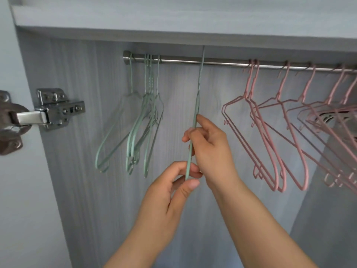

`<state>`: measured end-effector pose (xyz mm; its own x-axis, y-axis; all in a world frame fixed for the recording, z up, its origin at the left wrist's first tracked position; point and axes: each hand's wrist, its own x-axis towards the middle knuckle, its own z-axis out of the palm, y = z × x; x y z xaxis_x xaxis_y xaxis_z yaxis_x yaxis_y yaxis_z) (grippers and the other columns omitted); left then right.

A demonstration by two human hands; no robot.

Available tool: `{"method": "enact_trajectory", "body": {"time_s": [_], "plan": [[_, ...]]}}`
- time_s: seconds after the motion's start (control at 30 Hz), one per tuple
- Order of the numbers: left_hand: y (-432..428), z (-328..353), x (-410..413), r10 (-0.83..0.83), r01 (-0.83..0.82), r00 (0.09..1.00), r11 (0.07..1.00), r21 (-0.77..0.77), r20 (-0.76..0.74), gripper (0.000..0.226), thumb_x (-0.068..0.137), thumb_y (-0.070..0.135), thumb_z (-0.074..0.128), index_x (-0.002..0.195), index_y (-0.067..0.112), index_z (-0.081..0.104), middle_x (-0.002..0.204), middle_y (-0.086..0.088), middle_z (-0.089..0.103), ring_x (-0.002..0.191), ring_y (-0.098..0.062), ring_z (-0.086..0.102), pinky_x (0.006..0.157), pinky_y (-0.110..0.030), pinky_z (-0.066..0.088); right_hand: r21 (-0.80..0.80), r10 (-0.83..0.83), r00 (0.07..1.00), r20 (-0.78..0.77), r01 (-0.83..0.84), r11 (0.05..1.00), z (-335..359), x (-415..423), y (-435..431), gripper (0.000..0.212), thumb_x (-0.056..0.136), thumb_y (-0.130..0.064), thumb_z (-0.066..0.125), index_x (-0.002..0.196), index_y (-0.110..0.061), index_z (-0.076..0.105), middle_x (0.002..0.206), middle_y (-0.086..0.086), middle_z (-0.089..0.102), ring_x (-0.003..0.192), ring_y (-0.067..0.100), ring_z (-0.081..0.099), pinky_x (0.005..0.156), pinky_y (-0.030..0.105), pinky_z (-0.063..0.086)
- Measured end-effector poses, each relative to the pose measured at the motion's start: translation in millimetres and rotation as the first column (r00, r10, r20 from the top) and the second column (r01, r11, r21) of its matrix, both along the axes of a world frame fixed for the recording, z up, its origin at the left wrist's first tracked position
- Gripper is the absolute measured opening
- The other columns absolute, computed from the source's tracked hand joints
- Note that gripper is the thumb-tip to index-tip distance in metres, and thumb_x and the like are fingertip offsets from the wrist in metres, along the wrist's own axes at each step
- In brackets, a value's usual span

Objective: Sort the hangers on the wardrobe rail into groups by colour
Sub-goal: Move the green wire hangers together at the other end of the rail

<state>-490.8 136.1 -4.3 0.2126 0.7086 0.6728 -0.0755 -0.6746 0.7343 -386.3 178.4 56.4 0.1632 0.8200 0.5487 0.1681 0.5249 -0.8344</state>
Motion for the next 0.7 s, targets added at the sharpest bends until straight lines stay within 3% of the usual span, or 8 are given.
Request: {"method": "enact_trajectory", "body": {"time_s": [0.23,0.4,0.53,0.63,0.7], "plan": [[40,14,17,-0.006,0.006,1.000,0.999,-0.049,0.000,0.019,0.077,0.039,0.050,0.087,0.025,0.059,0.092,0.013,0.066,0.094,0.008,0.059,0.078,-0.003,0.040,-0.114,-0.075,0.997,-0.012,0.073,0.991,20,11,29,0.046,0.089,-0.008,0.041,0.136,-0.011,0.038,0.070,-0.009,0.062,0.054,0.006,0.045,0.042,0.005,0.039],[55,-3,32,-0.025,0.017,0.996,0.995,-0.094,-0.085,0.010,0.086,0.022,0.055,0.094,0.017,0.058,0.103,0.002,0.062,0.097,0.005,0.056,0.081,-0.005,0.041,-0.176,-0.104,0.994,-0.033,0.097,0.980,6,27,40,0.045,0.089,-0.009,0.040,0.134,-0.013,0.040,0.071,-0.009,0.062,0.040,-0.004,0.047,0.038,0.010,0.041],[46,-19,37,-0.058,0.044,0.989,0.993,-0.105,-0.134,0.018,0.085,0.019,0.058,0.101,0.029,0.057,0.112,0.006,0.059,0.105,0.007,0.053,0.090,-0.009,0.043,-0.220,-0.186,0.977,-0.105,0.159,0.962,-11,41,42,0.044,0.091,-0.007,0.037,0.134,-0.013,0.041,0.073,-0.007,0.060,0.036,-0.004,0.046,0.042,0.007,0.040],[28,-20,26,0.135,-0.138,0.986,0.990,0.032,0.095,0.022,0.080,0.028,0.066,0.100,0.036,0.059,0.103,0.013,0.063,0.099,-0.004,0.060,0.078,-0.013,0.050,-0.247,-0.222,0.974,-0.038,0.206,0.947,-17,47,36,0.042,0.093,-0.009,0.037,0.135,-0.012,0.038,0.090,-0.003,0.063,0.051,-0.003,0.056,0.054,0.009,0.046],[19,-14,10,0.318,-0.389,0.889,0.905,0.175,0.330,0.027,0.078,0.025,0.066,0.102,0.037,0.059,0.098,0.012,0.063,0.089,-0.008,0.062,0.071,-0.011,0.047,-0.266,-0.255,0.964,0.076,0.266,0.927,-18,50,30,0.047,0.094,-0.013,0.042,0.139,-0.014,0.031,0.126,0.005,0.053,0.092,0.009,0.061,0.085,0.020,0.047]]}}
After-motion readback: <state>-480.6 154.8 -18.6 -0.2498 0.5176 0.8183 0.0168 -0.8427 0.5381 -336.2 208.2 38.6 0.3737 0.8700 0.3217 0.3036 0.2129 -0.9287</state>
